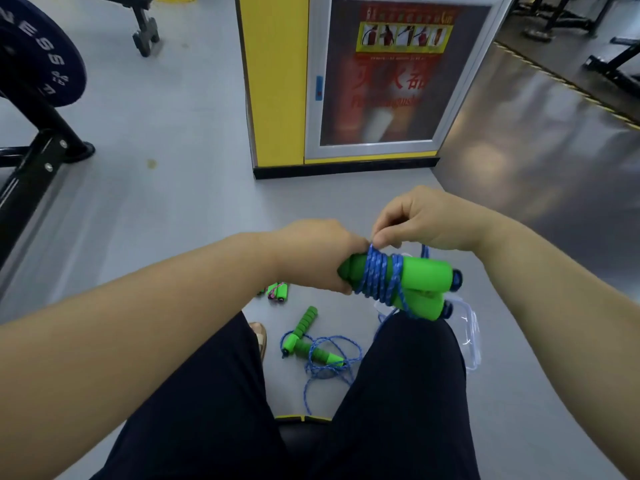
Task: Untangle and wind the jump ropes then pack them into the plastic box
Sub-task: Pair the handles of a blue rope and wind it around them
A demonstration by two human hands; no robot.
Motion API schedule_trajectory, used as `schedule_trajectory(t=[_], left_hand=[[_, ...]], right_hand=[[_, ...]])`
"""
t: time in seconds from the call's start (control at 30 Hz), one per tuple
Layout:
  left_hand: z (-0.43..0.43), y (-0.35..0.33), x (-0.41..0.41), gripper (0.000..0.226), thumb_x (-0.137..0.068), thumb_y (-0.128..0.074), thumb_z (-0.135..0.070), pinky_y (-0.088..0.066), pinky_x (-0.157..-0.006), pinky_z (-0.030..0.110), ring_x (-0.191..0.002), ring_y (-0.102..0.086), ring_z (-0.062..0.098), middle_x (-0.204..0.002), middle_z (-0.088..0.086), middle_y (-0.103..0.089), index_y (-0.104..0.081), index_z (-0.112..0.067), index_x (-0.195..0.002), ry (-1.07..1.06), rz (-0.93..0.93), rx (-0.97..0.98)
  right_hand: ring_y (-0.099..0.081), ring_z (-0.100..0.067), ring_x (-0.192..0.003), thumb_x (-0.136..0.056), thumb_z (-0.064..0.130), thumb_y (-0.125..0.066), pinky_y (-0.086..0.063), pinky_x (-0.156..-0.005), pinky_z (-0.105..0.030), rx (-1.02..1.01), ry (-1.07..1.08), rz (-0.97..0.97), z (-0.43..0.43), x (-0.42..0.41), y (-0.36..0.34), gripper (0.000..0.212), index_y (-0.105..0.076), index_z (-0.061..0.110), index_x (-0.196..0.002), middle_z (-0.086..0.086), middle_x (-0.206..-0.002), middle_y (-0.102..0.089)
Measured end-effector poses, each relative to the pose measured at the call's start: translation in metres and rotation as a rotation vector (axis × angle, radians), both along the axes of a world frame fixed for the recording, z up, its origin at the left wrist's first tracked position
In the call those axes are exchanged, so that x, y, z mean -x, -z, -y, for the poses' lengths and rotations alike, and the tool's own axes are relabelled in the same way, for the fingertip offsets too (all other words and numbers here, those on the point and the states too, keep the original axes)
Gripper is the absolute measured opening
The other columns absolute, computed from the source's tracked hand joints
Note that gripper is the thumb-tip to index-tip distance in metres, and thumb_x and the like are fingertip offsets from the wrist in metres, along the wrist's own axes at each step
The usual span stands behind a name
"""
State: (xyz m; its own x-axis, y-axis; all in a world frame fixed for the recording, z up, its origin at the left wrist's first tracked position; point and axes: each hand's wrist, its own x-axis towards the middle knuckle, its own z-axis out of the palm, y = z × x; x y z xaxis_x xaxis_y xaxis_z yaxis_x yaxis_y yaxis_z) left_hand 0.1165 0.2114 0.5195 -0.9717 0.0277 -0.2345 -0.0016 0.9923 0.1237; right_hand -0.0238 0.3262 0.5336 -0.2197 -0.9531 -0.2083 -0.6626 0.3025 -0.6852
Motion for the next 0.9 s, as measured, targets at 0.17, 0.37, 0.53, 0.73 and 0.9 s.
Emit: schedule_trajectory(t=[0.17, 0.37, 0.53, 0.73, 0.9], left_hand=[[0.0, -0.006, -0.003, 0.051, -0.078, -0.072, -0.04, -0.028, -0.061, 0.021, -0.077, -0.042, 0.011, -0.085, -0.01, -0.047, -0.046, -0.021, -0.117, -0.13, -0.187, -0.272], [0.003, -0.001, -0.009, 0.055, -0.068, -0.083, -0.026, -0.049, -0.054, 0.018, -0.061, -0.057, 0.005, -0.083, -0.002, -0.065, -0.04, -0.023, -0.101, -0.334, -0.285, -0.748], [0.009, 0.012, -0.012, 0.043, -0.069, -0.082, -0.023, -0.058, -0.071, 0.029, -0.076, -0.067, 0.016, -0.089, 0.003, -0.068, -0.056, -0.023, -0.103, -0.507, -0.301, -0.945], [0.013, 0.029, -0.007, 0.035, -0.069, -0.081, -0.025, -0.058, -0.077, 0.041, -0.083, -0.069, 0.023, -0.09, 0.007, -0.072, -0.068, -0.016, -0.1, -0.683, -0.378, -1.108], [0.013, 0.033, -0.008, 0.034, -0.068, -0.082, -0.027, -0.058, -0.075, 0.042, -0.082, -0.07, 0.028, -0.09, 0.012, -0.073, -0.071, -0.013, -0.097, -0.74, -0.334, -1.242]], right_hand=[[-0.057, 0.001, -0.048, -0.03, 0.063, -0.084, -0.047, -0.051, -0.014, 0.15, 0.122, 0.639, 0.0, 0.007, 0.026, 0.073, -0.054, 0.009, -0.07, 0.011, -0.055, -0.064], [-0.038, -0.005, -0.047, -0.07, 0.036, -0.077, -0.034, -0.044, -0.017, 0.305, 0.293, 1.041, 0.002, -0.003, 0.087, 0.022, -0.063, 0.019, -0.069, 0.004, -0.055, -0.046], [-0.028, -0.008, -0.05, -0.095, 0.004, -0.04, -0.02, -0.048, -0.022, 0.428, 0.436, 0.771, -0.01, -0.033, 0.092, 0.03, -0.041, 0.015, -0.068, 0.006, -0.054, -0.037], [-0.061, 0.005, -0.073, -0.092, 0.019, -0.054, -0.045, -0.071, -0.006, 0.308, 0.403, 0.366, -0.015, -0.049, 0.073, 0.011, -0.061, 0.026, -0.086, 0.01, -0.079, -0.067], [-0.034, -0.009, -0.05, -0.073, 0.055, -0.051, -0.032, -0.049, -0.023, 0.387, 0.563, 0.508, -0.004, -0.061, 0.072, 0.04, -0.052, 0.015, -0.076, 0.0, -0.063, -0.041]])
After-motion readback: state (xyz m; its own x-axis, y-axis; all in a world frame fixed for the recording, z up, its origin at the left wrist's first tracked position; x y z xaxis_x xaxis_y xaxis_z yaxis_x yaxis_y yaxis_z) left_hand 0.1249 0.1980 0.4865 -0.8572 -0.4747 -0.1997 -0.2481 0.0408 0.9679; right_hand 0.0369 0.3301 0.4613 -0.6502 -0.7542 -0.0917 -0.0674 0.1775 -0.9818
